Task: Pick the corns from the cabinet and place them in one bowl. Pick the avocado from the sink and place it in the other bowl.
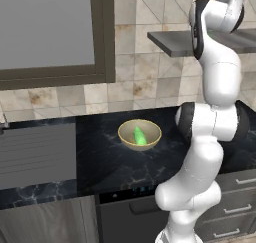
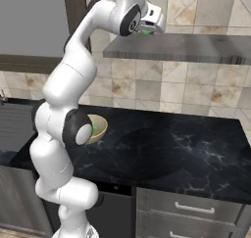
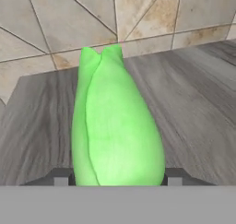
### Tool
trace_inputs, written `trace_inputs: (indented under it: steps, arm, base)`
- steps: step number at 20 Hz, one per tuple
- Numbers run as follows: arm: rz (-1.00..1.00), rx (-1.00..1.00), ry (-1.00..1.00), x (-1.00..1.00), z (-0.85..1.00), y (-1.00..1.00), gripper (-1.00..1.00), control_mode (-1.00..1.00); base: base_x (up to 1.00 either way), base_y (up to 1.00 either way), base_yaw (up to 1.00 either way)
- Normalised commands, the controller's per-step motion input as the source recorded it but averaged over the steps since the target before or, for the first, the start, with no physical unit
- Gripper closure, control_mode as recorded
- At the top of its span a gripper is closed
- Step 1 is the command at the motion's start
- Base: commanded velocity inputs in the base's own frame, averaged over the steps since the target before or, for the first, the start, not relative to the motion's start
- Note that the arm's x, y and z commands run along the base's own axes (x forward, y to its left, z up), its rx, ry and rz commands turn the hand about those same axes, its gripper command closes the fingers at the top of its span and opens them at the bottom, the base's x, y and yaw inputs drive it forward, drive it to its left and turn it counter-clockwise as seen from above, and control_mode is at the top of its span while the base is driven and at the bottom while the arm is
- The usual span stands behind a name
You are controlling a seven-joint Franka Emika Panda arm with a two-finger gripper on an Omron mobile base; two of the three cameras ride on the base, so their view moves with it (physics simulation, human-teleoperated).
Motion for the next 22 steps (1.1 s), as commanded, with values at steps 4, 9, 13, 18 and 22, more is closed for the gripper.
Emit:
trace_inputs:
  steps: [4, 9, 13, 18, 22]
  arm:
    - [0.01, 0.0, -0.1, -0.78, 0.19, 0.66, 1.0, -1.0]
    - [0.01, 0.0, -0.03, -0.97, 0.18, 0.75, 1.0, -1.0]
    - [0.02, 0.0, -0.02, -0.87, 0.17, 0.82, 1.0, -1.0]
    - [0.03, 0.0, -0.03, -0.79, 0.03, 0.82, 1.0, -1.0]
    - [0.02, 0.02, 0.0, -0.34, -0.05, 0.78, 1.0, -1.0]
  base:
    - [0.0, 0.0, 0.0]
    - [0.0, 0.0, 0.0]
    - [0.0, 0.0, 0.0]
    - [0.0, 0.0, 0.0]
    - [0.0, 0.0, 0.0]
